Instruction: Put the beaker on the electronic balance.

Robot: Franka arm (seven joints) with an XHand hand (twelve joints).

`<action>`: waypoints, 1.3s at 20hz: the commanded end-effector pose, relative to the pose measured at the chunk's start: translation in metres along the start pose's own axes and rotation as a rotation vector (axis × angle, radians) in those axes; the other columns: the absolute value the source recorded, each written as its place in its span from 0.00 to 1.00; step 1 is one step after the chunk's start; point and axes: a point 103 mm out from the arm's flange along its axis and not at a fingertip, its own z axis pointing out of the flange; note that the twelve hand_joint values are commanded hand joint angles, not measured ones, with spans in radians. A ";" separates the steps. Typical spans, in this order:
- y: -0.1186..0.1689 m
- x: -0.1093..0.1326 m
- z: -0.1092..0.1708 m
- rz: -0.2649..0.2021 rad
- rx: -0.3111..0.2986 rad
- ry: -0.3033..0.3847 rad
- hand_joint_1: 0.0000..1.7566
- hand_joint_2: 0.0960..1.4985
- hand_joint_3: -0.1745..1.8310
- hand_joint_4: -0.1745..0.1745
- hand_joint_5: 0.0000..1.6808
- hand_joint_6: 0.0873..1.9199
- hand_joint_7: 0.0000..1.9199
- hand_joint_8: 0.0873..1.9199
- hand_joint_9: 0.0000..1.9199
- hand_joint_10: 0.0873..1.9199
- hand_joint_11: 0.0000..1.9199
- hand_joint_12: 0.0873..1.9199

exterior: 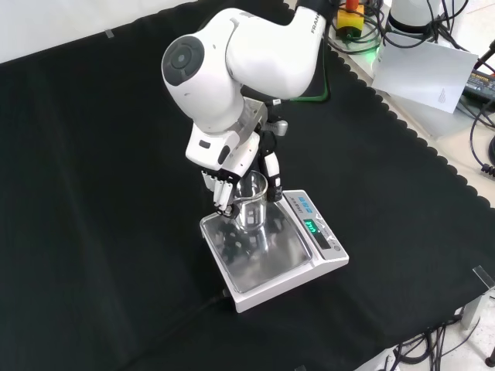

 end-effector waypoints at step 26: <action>-0.027 -0.011 -0.065 -0.050 -0.021 0.002 0.32 0.35 0.23 0.54 0.01 0.00 0.03 0.37 0.19 0.38 0.07 0.77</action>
